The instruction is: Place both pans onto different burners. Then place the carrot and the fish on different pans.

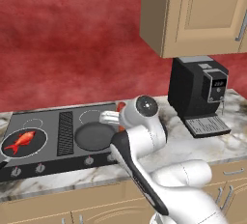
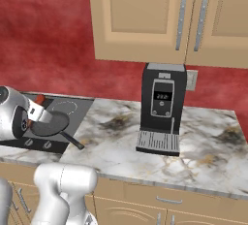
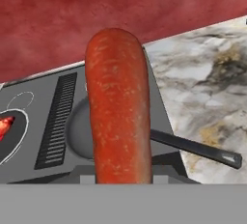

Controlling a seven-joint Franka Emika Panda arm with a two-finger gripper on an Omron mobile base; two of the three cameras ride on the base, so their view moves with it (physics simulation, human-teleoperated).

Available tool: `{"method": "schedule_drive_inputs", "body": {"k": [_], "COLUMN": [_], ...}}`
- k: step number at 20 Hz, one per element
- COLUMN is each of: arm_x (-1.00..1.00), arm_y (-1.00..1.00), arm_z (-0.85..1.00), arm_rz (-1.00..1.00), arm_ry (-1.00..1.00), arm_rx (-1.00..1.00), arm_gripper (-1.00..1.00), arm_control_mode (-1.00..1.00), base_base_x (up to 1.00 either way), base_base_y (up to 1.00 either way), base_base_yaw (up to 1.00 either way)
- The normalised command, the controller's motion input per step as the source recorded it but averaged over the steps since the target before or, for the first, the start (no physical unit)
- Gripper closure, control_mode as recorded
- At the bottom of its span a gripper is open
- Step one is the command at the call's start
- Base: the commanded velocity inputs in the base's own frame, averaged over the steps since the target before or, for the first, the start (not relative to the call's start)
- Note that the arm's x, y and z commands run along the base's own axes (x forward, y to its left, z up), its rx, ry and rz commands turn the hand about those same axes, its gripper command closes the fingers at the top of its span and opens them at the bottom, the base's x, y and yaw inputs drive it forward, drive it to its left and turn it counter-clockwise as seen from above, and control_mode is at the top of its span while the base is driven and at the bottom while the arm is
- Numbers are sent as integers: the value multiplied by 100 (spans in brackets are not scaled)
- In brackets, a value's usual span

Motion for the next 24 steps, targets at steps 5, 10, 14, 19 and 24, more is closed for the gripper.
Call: {"method": "schedule_drive_inputs", "body": {"k": [5, 10, 14, 19, 24], "arm_x": [27, 26, 19, 12, 6], "arm_y": [18, 6, 1, 12, 18], "arm_z": [-3, -1, -6, -24, -34], "arm_rz": [-4, -3, 0, 0, 0], "arm_ry": [1, 8, 18, 14, 1], "arm_rx": [-2, 0, 3, 1, 0], "arm_gripper": [100, 100, 100, 100, 100], "arm_control_mode": [-100, -100, -100, -100, -100], "base_base_x": [0, 0, 0, 0, 0], "base_base_y": [0, 0, 0, 0, 0], "base_base_yaw": [0, 0, 0, 0, 0]}}
